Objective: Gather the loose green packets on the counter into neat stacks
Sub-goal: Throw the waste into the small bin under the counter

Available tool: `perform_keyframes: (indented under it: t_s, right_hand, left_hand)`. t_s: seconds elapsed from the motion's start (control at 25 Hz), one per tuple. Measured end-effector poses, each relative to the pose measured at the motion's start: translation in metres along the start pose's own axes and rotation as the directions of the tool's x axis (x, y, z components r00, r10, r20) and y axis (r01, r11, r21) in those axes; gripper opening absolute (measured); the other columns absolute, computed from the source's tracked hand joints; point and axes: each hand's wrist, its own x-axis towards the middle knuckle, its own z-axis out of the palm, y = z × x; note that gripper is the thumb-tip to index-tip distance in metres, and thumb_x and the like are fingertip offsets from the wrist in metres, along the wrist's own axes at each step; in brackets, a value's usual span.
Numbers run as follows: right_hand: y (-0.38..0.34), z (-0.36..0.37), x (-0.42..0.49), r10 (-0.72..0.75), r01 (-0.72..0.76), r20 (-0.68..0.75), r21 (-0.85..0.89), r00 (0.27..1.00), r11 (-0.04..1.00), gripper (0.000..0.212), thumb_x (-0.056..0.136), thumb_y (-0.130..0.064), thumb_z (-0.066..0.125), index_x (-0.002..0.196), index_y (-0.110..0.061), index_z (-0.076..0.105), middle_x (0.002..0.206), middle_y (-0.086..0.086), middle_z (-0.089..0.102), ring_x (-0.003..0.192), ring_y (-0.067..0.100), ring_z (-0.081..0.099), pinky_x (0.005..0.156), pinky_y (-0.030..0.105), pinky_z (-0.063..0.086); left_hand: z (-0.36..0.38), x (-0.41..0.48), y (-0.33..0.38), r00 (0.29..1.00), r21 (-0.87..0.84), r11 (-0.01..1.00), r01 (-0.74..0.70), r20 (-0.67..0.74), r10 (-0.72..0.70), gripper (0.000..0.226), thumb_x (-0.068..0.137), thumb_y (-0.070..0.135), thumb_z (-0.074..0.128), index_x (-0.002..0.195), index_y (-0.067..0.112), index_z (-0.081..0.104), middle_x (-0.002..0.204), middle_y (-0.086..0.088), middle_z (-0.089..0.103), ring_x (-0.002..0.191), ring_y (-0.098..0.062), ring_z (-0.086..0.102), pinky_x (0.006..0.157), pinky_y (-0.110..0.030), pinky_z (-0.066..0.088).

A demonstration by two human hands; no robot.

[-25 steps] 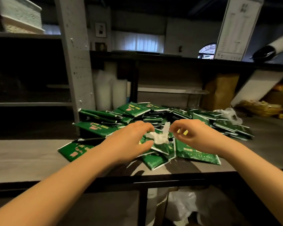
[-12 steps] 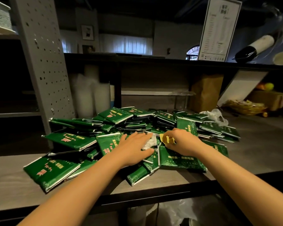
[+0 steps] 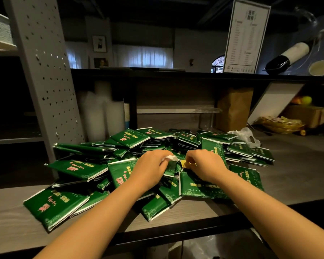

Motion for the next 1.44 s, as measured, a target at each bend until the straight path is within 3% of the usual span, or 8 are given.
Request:
perform_keyframes:
  t_s: [0.2, 0.32, 0.52, 0.68, 0.88, 1.12, 1.2, 1.44]
  right_hand:
    - [-0.003, -0.006, 0.002, 0.058, -0.031, -0.172, 0.152, 0.983, 0.988, 0.008, 0.092, -0.019, 0.051, 0.093, -0.023, 0.058, 0.097, -0.003, 0.065, 0.089, 0.023, 0.060, 0.068, 0.035, 0.051]
    - [-0.012, -0.025, 0.001, 0.058, 0.019, -0.248, 0.294, 0.967, 0.956, 0.010, 0.091, -0.017, 0.052, 0.092, -0.025, 0.059, 0.094, -0.006, 0.065, 0.087, 0.020, 0.059, 0.070, 0.037, 0.052]
    - [-0.043, -0.055, -0.005, -0.054, 0.205, -0.341, 0.425, 0.939, 0.882, 0.011, 0.089, -0.014, 0.057, 0.085, -0.023, 0.061, 0.081, -0.008, 0.062, 0.077, 0.013, 0.058, 0.068, 0.029, 0.049]
    - [-0.089, -0.066, -0.015, -0.185, 0.323, -0.302, 0.513, 0.935, 0.795, 0.013, 0.088, -0.012, 0.060, 0.082, -0.023, 0.061, 0.074, -0.010, 0.059, 0.062, 0.002, 0.051, 0.056, 0.011, 0.038]
    - [-0.169, -0.058, -0.035, -0.389, 0.455, -0.242, 0.571, 0.889, 0.683, 0.007, 0.086, -0.013, 0.064, 0.086, -0.020, 0.066, 0.081, -0.009, 0.064, 0.076, 0.005, 0.059, 0.071, 0.021, 0.049]
    - [-0.260, -0.029, -0.080, -0.614, 0.553, -0.115, 0.586, 0.781, 0.593, 0.004, 0.087, -0.021, 0.063, 0.087, -0.021, 0.067, 0.084, -0.008, 0.066, 0.077, 0.004, 0.060, 0.070, 0.025, 0.051]
    - [-0.286, -0.015, -0.095, -0.682, 0.580, -0.062, 0.585, 0.729, 0.566, 0.004, 0.087, -0.023, 0.062, 0.087, -0.021, 0.066, 0.082, -0.008, 0.066, 0.074, 0.004, 0.059, 0.068, 0.026, 0.050]
    - [-0.364, 0.059, -0.138, -0.794, 0.534, 0.155, 0.663, 0.588, 0.525, 0.008, 0.084, -0.023, 0.064, 0.077, -0.026, 0.061, 0.068, -0.010, 0.061, 0.063, 0.004, 0.055, 0.062, 0.026, 0.046]
  left_hand:
    - [-0.009, 0.005, 0.003, 0.993, -0.059, 0.998, 0.018, -0.113, -0.024, 0.038, 0.092, 0.004, 0.048, 0.122, 0.018, 0.063, 0.115, -0.002, 0.067, 0.101, -0.023, 0.061, 0.090, -0.030, 0.046]
    - [-0.027, 0.007, 0.000, 0.989, -0.069, 0.998, 0.004, -0.145, -0.014, 0.029, 0.091, 0.002, 0.046, 0.106, 0.013, 0.068, 0.100, -0.002, 0.066, 0.090, -0.019, 0.058, 0.074, -0.019, 0.039]
    - [-0.072, -0.013, -0.010, 0.990, -0.040, 0.999, -0.011, -0.141, 0.005, 0.023, 0.093, 0.021, 0.038, 0.084, 0.006, 0.052, 0.084, -0.005, 0.052, 0.078, -0.018, 0.047, 0.068, -0.027, 0.034]
    - [-0.113, -0.060, -0.024, 0.989, 0.046, 0.999, 0.026, -0.147, -0.019, 0.024, 0.095, 0.030, 0.049, 0.084, 0.009, 0.050, 0.082, 0.000, 0.049, 0.075, -0.008, 0.046, 0.067, -0.014, 0.033]
    - [-0.156, -0.139, -0.042, 0.980, 0.046, 0.983, 0.176, -0.103, -0.171, 0.003, 0.094, 0.020, 0.052, 0.091, 0.020, 0.052, 0.080, 0.002, 0.059, 0.067, -0.009, 0.052, 0.059, -0.019, 0.037]
    - [-0.185, -0.249, -0.062, 0.951, 0.156, 0.938, 0.308, -0.017, -0.309, 0.013, 0.094, 0.022, 0.050, 0.082, 0.027, 0.050, 0.072, 0.008, 0.056, 0.069, -0.006, 0.053, 0.064, -0.026, 0.042]
    - [-0.186, -0.284, -0.070, 0.920, 0.195, 0.903, 0.384, -0.002, -0.391, 0.010, 0.095, 0.028, 0.048, 0.086, 0.023, 0.050, 0.075, 0.008, 0.056, 0.070, -0.008, 0.053, 0.065, -0.033, 0.043]
    - [-0.174, -0.387, -0.098, 0.804, 0.167, 0.800, 0.577, 0.059, -0.592, 0.015, 0.095, 0.027, 0.048, 0.083, 0.031, 0.040, 0.079, 0.014, 0.047, 0.072, -0.001, 0.048, 0.061, -0.023, 0.033]
